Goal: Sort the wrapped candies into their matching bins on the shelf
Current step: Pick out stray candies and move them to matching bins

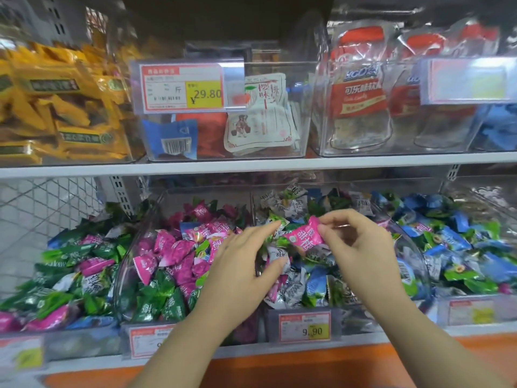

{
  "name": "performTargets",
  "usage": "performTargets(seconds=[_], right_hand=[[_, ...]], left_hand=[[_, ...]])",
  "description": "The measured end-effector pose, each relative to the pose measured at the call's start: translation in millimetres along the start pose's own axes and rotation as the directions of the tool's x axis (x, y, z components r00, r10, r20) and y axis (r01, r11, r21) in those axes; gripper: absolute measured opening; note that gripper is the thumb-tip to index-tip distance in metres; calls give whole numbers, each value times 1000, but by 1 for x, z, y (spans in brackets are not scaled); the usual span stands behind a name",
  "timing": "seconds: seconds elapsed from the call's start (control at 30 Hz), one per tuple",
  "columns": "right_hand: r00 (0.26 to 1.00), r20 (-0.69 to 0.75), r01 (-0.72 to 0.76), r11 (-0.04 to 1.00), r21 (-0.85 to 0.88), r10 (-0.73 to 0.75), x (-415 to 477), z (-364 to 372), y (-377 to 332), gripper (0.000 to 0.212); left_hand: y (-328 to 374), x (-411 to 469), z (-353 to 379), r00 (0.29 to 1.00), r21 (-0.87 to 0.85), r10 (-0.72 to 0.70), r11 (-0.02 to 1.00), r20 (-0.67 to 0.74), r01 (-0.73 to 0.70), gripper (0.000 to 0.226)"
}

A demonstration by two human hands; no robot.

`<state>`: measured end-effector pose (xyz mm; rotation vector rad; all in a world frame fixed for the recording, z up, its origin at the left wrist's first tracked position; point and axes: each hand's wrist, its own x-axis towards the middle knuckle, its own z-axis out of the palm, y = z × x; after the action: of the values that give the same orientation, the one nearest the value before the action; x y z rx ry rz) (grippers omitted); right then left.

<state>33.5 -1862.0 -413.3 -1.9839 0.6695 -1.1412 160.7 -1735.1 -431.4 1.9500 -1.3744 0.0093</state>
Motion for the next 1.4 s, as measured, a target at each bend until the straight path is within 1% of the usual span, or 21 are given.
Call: performTargets(seconds=[0.13, 0.2, 0.27, 0.33, 0.4, 0.47, 0.5, 0.53, 0.57, 0.6, 0.63, 0.7, 0.83, 0.93, 1.0, 1.07, 1.13, 1.17, 1.23, 1.3, 1.4], right_hand=[[998, 58, -47, 978, 205, 36, -1, 11, -15, 19], [994, 102, -64, 967, 246, 40, 2, 14, -16, 17], [987, 155, -71, 967, 243, 34, 5, 15, -14, 17], [971, 238, -41, 990, 136, 7, 6, 15, -9, 19], [921, 386, 96, 991, -89, -54, 7, 19, -2, 18], [820, 569, 266, 924, -276, -66, 7, 25, 2, 21], [776, 628, 344, 875, -341, -61, 8, 29, 5, 26], [749, 660, 408, 824, -392, -57, 9, 32, 7, 30], [741, 669, 450, 783, -430, -58, 10, 34, 8, 32], [749, 659, 463, 763, -451, -65, 12, 35, 9, 31], [768, 636, 448, 772, -451, -74, 13, 35, 9, 28], [827, 556, 377, 822, -427, -91, 17, 32, 11, 22], [927, 363, 255, 869, -425, -95, 30, 19, 20, 20], [959, 273, 199, 862, -465, -74, 36, 7, 31, 21], [952, 306, 165, 842, -513, 0, 38, 1, 39, 24], [926, 370, 152, 827, -541, 72, 38, -2, 43, 27], [911, 404, 159, 833, -530, 83, 36, -2, 42, 28], [914, 401, 174, 838, -516, 58, 35, -2, 40, 28], [924, 381, 230, 840, -491, -30, 32, 1, 32, 26], [908, 410, 288, 839, -461, -86, 28, 6, 22, 26], [844, 535, 367, 780, -508, -49, 19, 19, 18, 29]], left_hand=[[5, 2, 0, 999, -153, -19, 988, -28, 14, 49], [6, 2, -3, 998, -219, -47, 975, -46, 35, 46], [6, 2, -9, 995, -234, -76, 971, -72, 57, 41], [2, 1, -16, 983, -237, -133, 966, -130, 99, 37], [-10, 1, -24, 953, -220, -212, 962, -215, 164, 36], [-25, -1, -30, 926, -96, -243, 970, -288, 225, 40], [-33, -2, -33, 917, -2, -239, 968, -318, 251, 42], [-40, -3, -35, 912, 87, -230, 958, -338, 274, 43], [-47, -4, -35, 913, 170, -223, 941, -342, 293, 44], [-53, -5, -35, 919, 253, -219, 917, -328, 308, 44], [-57, -6, -33, 927, 328, -221, 889, -302, 319, 43], [-62, -7, -28, 944, 421, -222, 853, -244, 309, 43], [-60, -3, -30, 960, 447, -227, 851, -162, 276, 44], [-55, 0, -31, 969, 404, -216, 880, -124, 248, 44], [-48, 0, -30, 978, 333, -170, 921, -118, 201, 41], [-39, 0, -26, 991, 245, -103, 962, -89, 122, 37], [-28, 0, -22, 999, 183, -39, 982, -26, 43, 33], [-22, 1, -19, 1000, 169, -15, 985, 13, 13, 32], [-14, 3, -13, 996, 192, 7, 981, 90, -24, 30], [-9, 5, -7, 985, 254, -12, 967, 171, -32, 28], [-5, 7, -4, 957, 286, -77, 958, 281, -7, 28]])
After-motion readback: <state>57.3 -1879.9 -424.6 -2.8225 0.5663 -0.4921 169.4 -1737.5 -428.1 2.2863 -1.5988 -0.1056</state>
